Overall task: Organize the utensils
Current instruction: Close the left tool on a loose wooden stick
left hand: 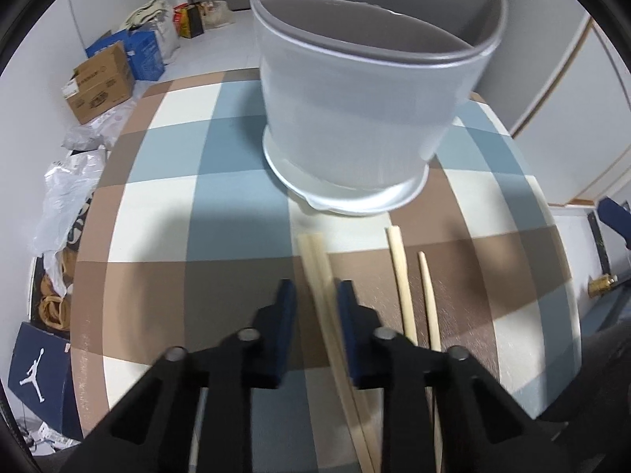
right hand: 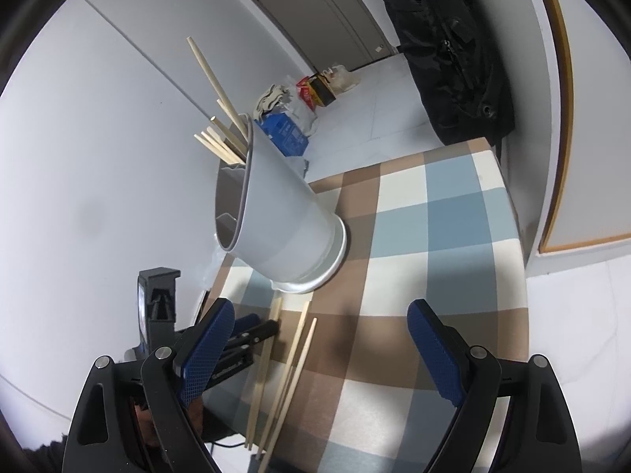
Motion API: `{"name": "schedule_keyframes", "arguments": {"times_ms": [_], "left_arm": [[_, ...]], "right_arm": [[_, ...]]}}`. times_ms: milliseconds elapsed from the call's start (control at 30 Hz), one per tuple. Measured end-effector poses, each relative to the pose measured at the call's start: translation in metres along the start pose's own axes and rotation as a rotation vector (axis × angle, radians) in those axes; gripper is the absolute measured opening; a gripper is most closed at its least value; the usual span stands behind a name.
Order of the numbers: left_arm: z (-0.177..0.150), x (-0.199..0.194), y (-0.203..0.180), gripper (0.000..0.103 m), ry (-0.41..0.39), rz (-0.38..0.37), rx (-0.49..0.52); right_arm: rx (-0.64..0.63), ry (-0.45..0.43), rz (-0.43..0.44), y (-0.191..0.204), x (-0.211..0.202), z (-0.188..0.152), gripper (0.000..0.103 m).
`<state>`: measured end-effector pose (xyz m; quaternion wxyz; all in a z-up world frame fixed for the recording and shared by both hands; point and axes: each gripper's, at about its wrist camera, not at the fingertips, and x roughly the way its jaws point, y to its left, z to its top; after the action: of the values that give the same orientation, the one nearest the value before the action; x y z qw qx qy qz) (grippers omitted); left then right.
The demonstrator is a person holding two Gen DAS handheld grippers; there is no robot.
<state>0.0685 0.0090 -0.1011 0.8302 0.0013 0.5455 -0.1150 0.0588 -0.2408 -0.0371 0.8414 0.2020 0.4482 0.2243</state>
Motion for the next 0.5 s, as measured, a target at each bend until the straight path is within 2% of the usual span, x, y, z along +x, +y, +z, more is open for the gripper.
{"name": "schedule_keyframes", "arguments": {"times_ms": [200, 333, 500], "left_arm": [[-0.002, -0.003, 0.013, 0.007, 0.007, -0.051, -0.006], [-0.006, -0.008, 0.023, 0.005, 0.014, -0.118, -0.074], [-0.005, -0.008, 0.036, 0.004, 0.013, -0.13, -0.133]], "right_arm": [[-0.007, 0.015, -0.006, 0.001, 0.003, -0.001, 0.09], [-0.062, 0.057, -0.026, 0.01, 0.013, -0.006, 0.09], [-0.149, 0.117, -0.02, 0.03, 0.03, -0.015, 0.09]]}}
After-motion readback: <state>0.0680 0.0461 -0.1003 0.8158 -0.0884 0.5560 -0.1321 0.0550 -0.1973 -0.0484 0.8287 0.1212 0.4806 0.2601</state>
